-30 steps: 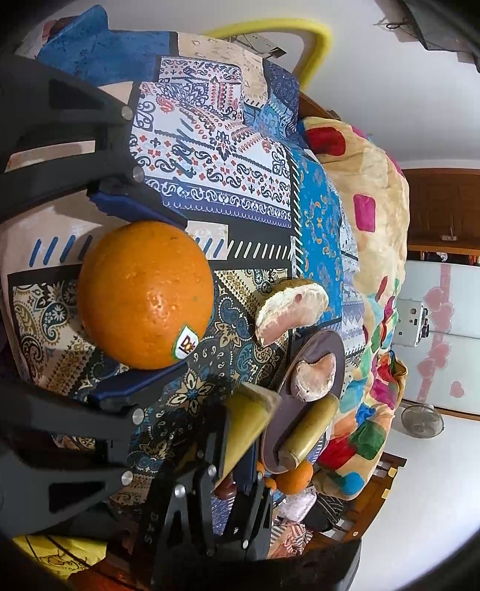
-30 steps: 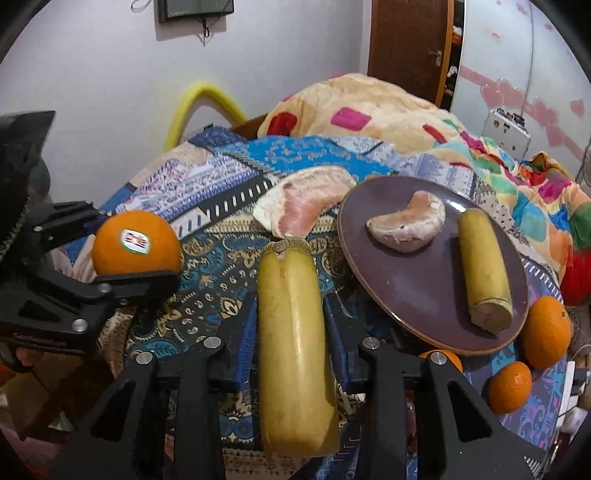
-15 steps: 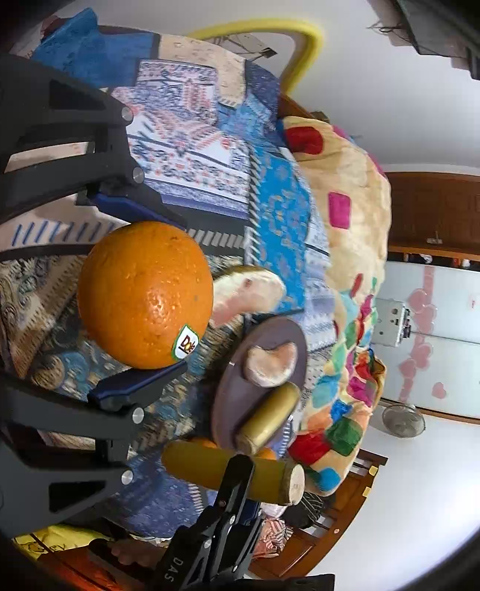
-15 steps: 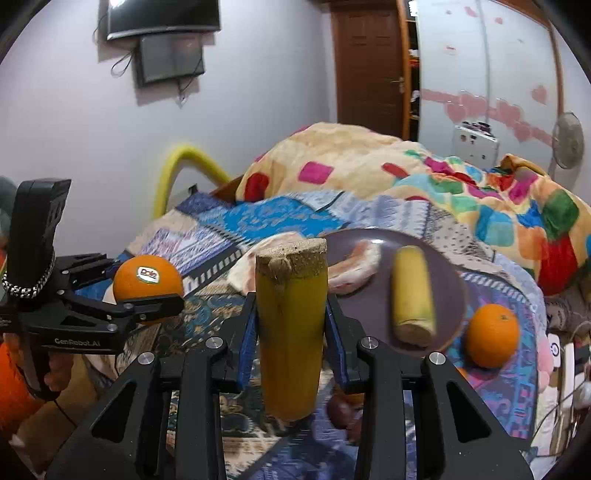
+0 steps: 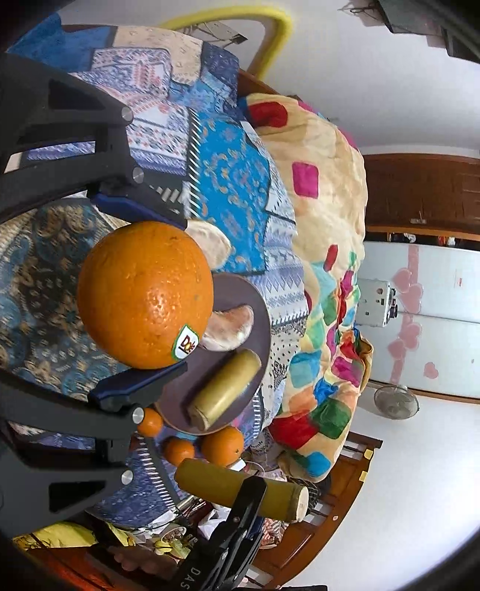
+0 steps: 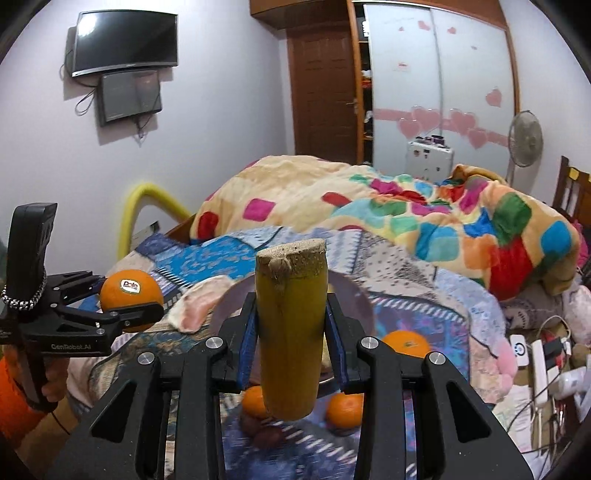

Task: Organize fruits
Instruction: 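Lower banana onto the plate with right tool while left tool carries orange over plate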

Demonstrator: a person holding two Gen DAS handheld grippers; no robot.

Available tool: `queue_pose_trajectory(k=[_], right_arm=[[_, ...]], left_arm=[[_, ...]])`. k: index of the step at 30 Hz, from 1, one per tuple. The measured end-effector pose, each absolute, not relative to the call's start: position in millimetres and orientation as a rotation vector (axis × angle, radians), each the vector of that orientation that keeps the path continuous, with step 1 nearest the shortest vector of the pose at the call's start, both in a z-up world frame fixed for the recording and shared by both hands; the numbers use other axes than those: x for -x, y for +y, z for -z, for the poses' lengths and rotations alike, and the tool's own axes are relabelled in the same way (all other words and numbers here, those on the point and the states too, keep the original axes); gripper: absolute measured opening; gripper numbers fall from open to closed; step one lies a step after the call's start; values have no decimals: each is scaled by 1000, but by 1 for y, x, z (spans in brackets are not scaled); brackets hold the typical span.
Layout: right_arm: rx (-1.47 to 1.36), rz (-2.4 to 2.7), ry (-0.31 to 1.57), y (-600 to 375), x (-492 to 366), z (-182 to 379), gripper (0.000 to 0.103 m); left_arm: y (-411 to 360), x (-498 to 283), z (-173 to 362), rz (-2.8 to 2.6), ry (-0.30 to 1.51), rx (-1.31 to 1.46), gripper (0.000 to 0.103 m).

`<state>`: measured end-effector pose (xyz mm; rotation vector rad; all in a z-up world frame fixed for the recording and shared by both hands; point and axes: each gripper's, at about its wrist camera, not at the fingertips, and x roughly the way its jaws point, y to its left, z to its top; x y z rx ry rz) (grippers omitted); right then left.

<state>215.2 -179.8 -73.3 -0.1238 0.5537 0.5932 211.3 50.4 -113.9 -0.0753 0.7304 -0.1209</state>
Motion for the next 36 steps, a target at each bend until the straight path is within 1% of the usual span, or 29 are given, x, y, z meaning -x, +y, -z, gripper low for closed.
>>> queue_pose_trajectory(k=[9, 20, 27, 36], right_arm=[[144, -533, 567, -187, -242, 86, 31], [162, -503, 616, -179, -277, 102, 31], [202, -515, 642, -164, -291, 110, 31], [226, -518, 693, -148, -306, 119, 31]], left_arm=[[31, -251, 124, 120, 747, 23, 68], [30, -302, 150, 105, 804, 9, 68], [29, -320, 159, 127, 854, 20, 68], [25, -331, 163, 119, 867, 14, 68]])
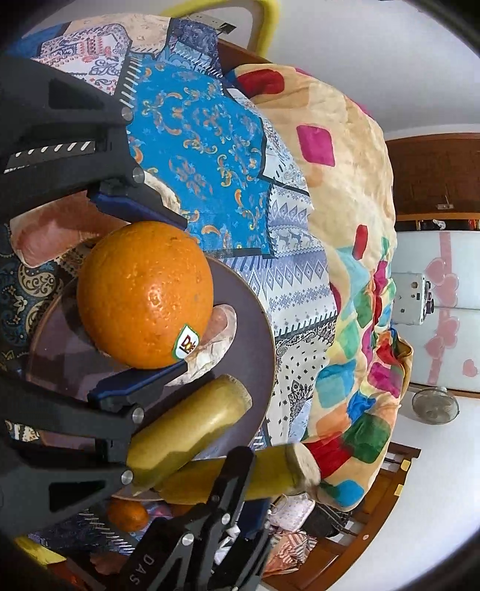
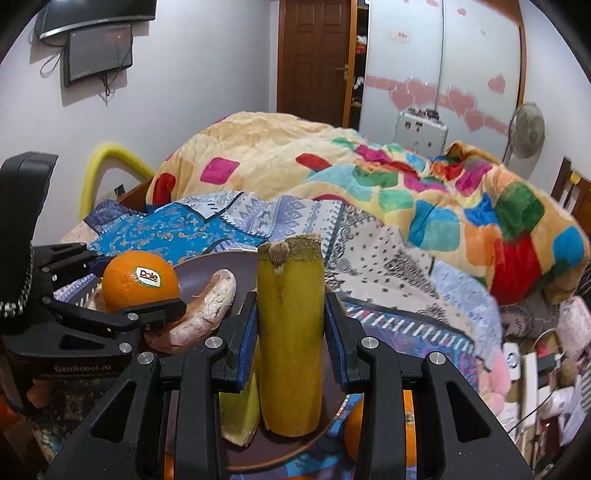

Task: Organize fruits
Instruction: 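Lower banana onto the plate with right tool while left tool carries orange over plate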

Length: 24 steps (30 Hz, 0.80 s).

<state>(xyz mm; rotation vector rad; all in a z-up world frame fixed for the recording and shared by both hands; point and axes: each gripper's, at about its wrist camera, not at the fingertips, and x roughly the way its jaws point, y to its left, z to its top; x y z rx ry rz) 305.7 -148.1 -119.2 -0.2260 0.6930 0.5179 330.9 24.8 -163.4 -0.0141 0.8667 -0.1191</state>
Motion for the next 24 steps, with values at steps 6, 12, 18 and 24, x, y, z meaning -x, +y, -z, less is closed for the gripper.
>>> queue_pose_trajectory(k=[6, 12, 18, 24], right_arm=[[178, -548, 782, -147, -321, 130, 31], [197, -537, 790, -149, -319, 131, 35], [199, -541, 742, -155, -304, 120, 41], [211, -534, 670, -165, -279, 105, 43]], left_arm=[[24, -335, 163, 121, 872, 12, 68], [21, -337, 164, 110, 880, -1, 71], [24, -332, 162, 119, 881, 12, 71], [25, -315, 146, 127, 828, 4, 81]])
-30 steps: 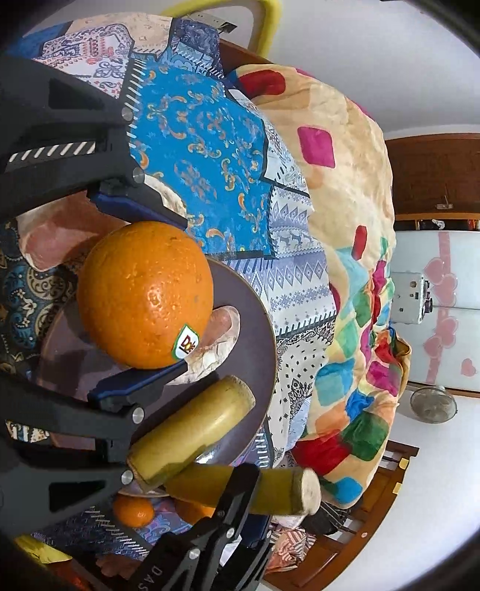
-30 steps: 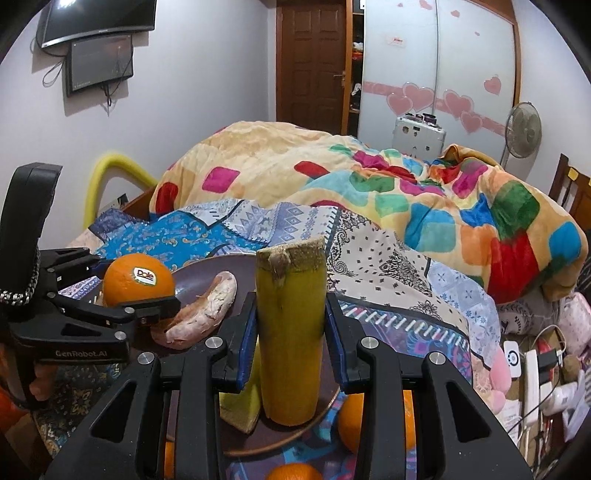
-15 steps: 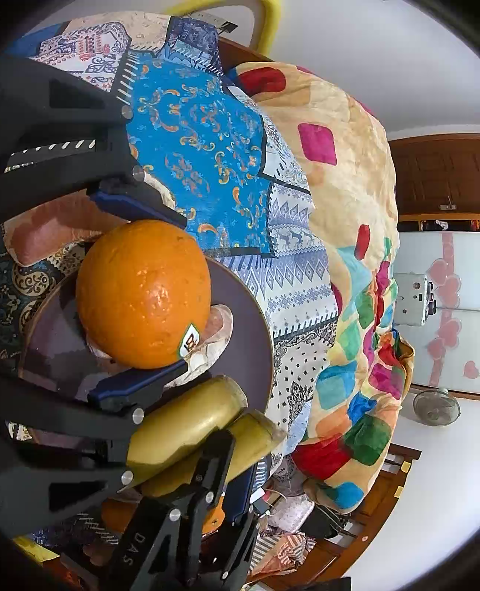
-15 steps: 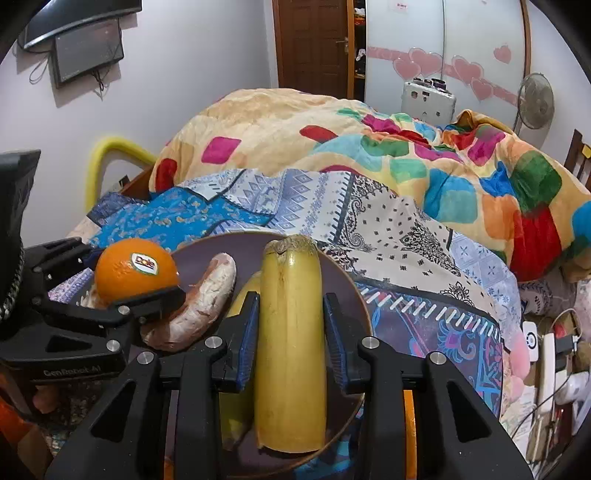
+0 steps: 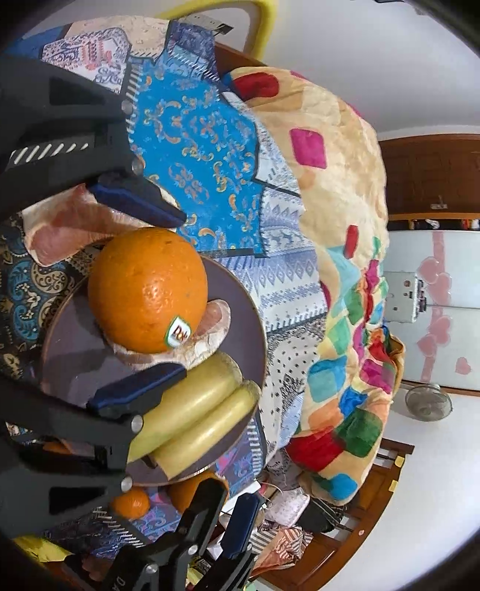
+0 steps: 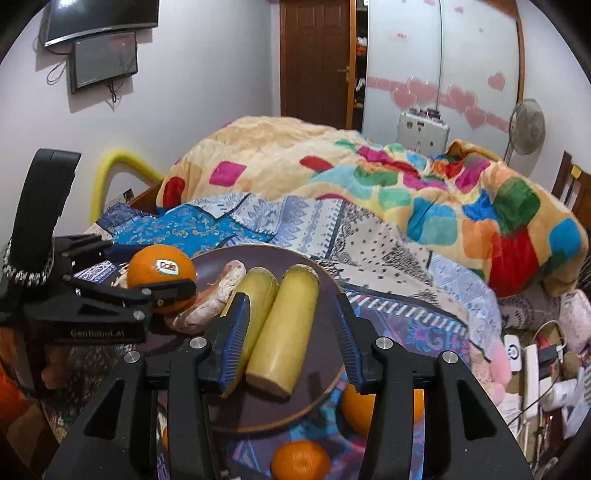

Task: Organize fruits
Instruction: 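Lower the Dole orange onto the plate and open the left tool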

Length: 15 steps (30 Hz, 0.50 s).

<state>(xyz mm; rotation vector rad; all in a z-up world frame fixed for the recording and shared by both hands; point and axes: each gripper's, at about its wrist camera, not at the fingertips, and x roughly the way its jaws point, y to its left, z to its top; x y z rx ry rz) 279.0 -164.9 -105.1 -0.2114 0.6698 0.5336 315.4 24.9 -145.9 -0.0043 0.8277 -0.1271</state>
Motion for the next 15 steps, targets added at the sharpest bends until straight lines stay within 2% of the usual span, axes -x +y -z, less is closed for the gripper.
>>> queue_pose_trajectory(k=[5, 9, 15], right_arm=[[203, -527, 639, -181, -260, 99, 43], [201, -511, 633, -195, -247, 103, 49], [179, -508, 668, -209, -233, 118, 52]], left_arm=[[16, -294, 130, 133, 775, -35, 83], [6, -277, 121, 165, 748, -40, 94], [-6, -261, 121, 207, 741, -5, 95]])
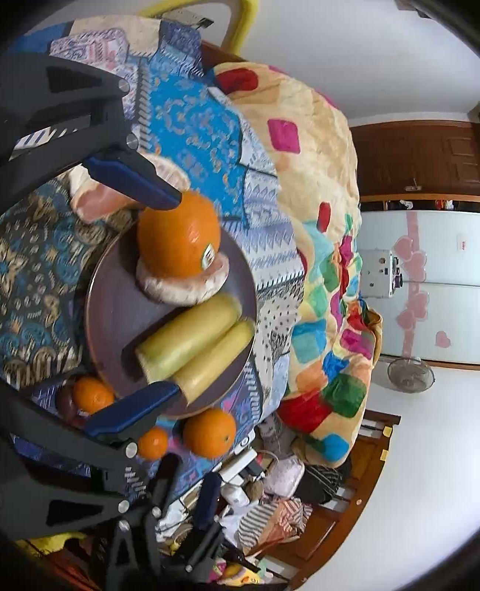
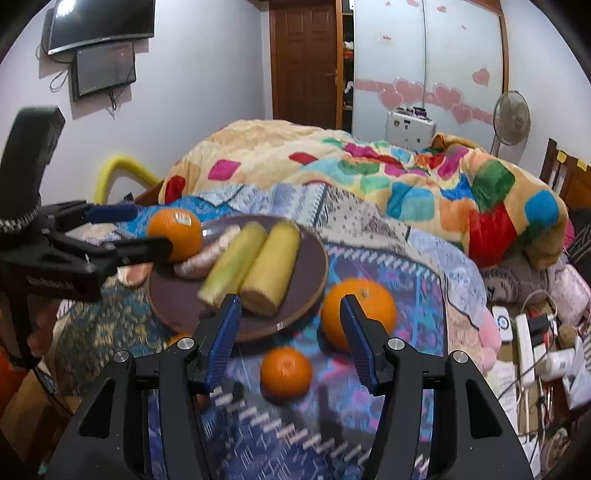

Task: Organize fruits
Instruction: 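Lower the Dole orange onto the plate and open the left tool, then grasp a small tangerine with right tool and carry it toward the plate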

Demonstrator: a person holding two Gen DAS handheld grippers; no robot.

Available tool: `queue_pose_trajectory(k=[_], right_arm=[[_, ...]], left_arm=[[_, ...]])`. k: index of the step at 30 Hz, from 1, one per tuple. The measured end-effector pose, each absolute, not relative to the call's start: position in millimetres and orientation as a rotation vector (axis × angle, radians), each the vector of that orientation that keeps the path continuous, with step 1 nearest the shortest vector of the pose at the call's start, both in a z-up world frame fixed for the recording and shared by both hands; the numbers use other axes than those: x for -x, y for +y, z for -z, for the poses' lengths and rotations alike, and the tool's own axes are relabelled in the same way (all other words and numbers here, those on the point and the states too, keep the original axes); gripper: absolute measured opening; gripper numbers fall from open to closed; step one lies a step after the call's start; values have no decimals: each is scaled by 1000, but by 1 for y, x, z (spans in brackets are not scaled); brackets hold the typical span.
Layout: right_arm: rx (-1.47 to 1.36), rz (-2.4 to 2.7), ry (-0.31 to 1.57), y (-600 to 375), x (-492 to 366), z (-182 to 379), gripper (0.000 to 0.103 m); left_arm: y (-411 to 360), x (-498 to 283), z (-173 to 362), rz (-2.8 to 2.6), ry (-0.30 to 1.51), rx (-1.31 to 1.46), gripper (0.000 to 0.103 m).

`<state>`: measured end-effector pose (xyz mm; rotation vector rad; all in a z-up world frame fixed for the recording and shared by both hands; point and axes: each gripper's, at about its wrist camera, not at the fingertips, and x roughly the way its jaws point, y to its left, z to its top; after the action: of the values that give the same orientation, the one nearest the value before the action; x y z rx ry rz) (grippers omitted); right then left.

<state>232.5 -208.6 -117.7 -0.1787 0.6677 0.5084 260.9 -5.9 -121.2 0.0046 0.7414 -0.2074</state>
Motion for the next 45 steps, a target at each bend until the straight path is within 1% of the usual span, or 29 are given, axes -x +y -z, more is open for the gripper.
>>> queue_pose_trajectory(k=[9, 14, 15, 16, 17, 18, 22, 24, 29, 34, 39, 40, 43, 45], right_arm=[[192, -503, 742, -216, -226, 151, 52], [200, -511, 776, -213, -228, 163, 52], [203, -513, 778, -213, -228, 164, 51], [205, -520, 780, -212, -228, 164, 46], [206, -522, 783, -212, -229, 164, 37], [205, -527, 791, -211, -229, 165, 35], [184, -528, 789, -214, -227, 164, 34], [180, -528, 781, -215, -222, 162, 34], [171, -532, 759, -221, -211, 153, 34], [162, -523, 735, -230, -199, 143, 34], [152, -514, 730, -241, -192, 140, 34], [148, -512, 730, -244, -191, 140, 34], [135, -509, 733, -249, -189, 140, 34], [132, -508, 734, -250, -189, 140, 34]], left_arm=[[-18, -251, 141, 185, 758, -46, 95], [-16, -252, 152, 190, 783, -22, 95], [-15, -252, 153, 188, 783, -19, 95], [-15, -251, 154, 189, 783, -17, 95], [-15, -251, 155, 192, 782, -14, 95], [-14, -252, 155, 190, 784, -12, 95], [-15, -249, 154, 197, 785, 0, 94], [-18, -245, 152, 198, 781, 0, 91], [-31, -234, 149, 209, 778, -10, 90], [-48, -228, 153, 236, 807, -20, 81], [-63, -225, 165, 253, 850, -31, 70], [-65, -223, 166, 241, 841, -41, 69], [-69, -219, 166, 230, 831, -57, 61], [-70, -218, 166, 221, 830, -55, 52]])
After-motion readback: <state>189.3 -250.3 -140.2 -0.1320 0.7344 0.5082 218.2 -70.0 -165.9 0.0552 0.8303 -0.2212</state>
